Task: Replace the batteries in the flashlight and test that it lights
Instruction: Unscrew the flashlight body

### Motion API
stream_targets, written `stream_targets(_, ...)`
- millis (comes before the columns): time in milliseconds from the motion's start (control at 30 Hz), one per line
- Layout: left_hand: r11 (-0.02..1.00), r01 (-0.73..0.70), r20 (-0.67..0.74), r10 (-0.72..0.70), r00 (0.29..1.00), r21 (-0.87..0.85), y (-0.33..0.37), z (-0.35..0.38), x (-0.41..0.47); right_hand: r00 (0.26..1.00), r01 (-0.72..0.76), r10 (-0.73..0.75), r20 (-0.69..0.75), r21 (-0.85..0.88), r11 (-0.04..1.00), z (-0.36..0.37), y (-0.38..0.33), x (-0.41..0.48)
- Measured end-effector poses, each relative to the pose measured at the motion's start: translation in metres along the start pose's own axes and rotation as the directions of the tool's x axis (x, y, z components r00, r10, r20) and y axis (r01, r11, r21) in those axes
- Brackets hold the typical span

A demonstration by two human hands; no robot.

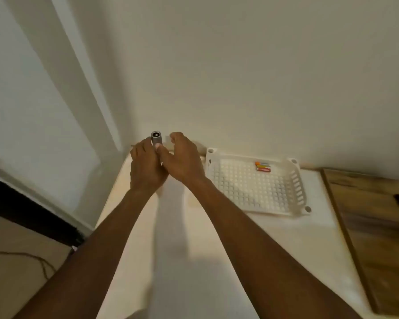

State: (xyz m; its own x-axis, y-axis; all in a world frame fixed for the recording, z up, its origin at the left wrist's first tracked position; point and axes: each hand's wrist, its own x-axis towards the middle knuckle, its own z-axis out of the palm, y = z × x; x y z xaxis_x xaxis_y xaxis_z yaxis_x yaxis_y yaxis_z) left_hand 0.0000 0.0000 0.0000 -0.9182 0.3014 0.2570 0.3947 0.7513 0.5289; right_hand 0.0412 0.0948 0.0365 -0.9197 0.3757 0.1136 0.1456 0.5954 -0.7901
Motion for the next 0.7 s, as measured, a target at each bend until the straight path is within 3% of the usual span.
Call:
stream_targets(367,0.981,-0.023,-0.038,0.016,0.999,-0.191,-0.024,0.024,0.012,0.999,-0.027,0.028,-0.016,0.05,0.998,0.01,-0.009,0.027)
stream_targets(467,0.948,-0.13,-0.032,0.126,0.991,-0.29,-0.015,0.004,-0.009,0.993,-0.087,0.1,-0.064,0.176,0.98,-0.021,-0.007,0.003)
stream_targets(600,0.816,0.068,0.14,0.017,0.99,-0.574,0.022,-0.027,-0.049,0.96,-0.224,0.281,0.0,0.603,0.765,-0.073,0.004,-0.053)
stream_targets(700,0.634,0.267,0.29,-0.071,0.954,-0.725,0.054,-0.036,-0.079,0.942,-0.247,0.328,0.064,0.796,0.553,-0.108,0.025,-0.101)
